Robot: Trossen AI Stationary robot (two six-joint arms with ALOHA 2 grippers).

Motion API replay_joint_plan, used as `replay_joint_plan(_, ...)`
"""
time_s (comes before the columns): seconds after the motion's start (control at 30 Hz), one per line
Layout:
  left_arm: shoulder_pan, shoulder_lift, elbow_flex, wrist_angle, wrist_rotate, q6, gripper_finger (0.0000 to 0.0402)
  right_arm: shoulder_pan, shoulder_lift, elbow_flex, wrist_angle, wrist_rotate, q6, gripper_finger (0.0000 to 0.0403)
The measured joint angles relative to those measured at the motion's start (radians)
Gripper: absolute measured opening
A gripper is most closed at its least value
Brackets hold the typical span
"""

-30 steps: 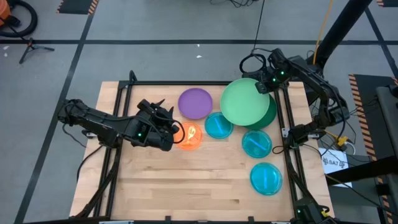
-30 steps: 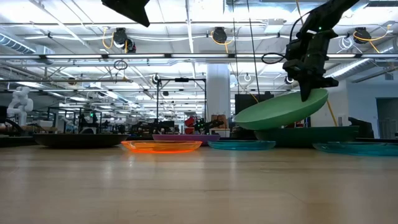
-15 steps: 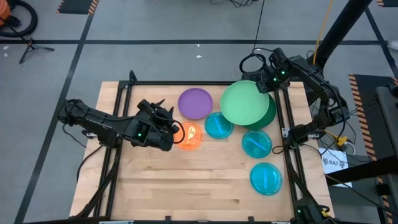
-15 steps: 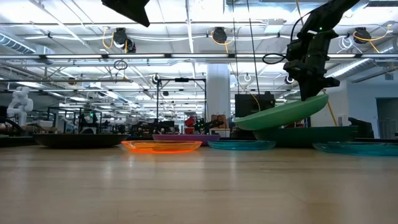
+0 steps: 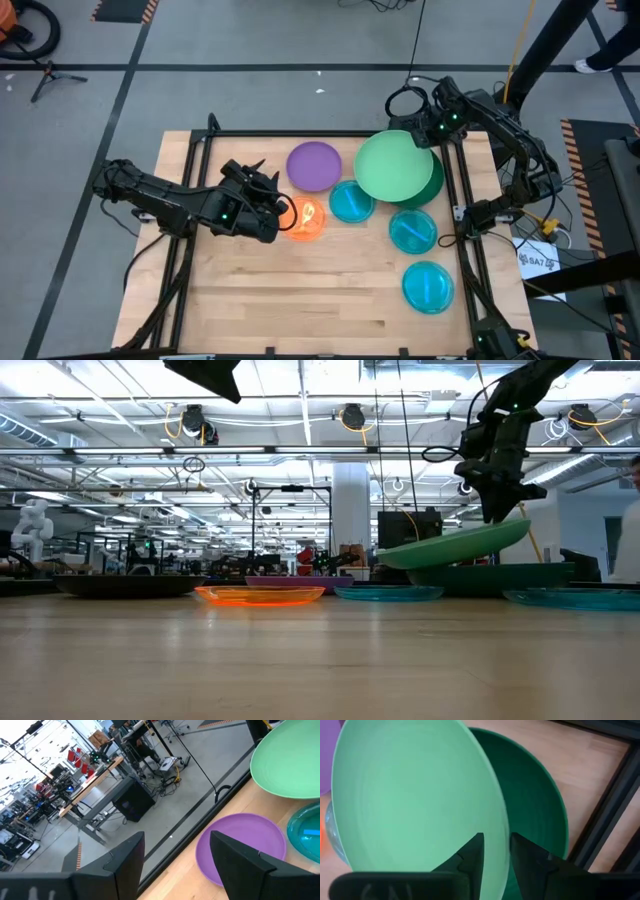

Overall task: Stack plastic plates
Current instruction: Stack the light green plate on the dark green plate, then stack the purple plate on the light green plate

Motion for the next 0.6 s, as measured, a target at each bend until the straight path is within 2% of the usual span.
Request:
replay_joint_plan(0.33, 0.000, 0.000, 0.000, 0.000, 0.000, 0.000, 0.0230, 0.000, 0.000, 0.000, 0.042, 0.032, 0.080, 0.0091)
replay_joint_plan(0.6, 0.000, 0.000, 0.000, 0.000, 0.003, 0.002, 0.0230, 0.004, 0.000, 0.000, 0.048, 0.053, 0.082, 0.0091)
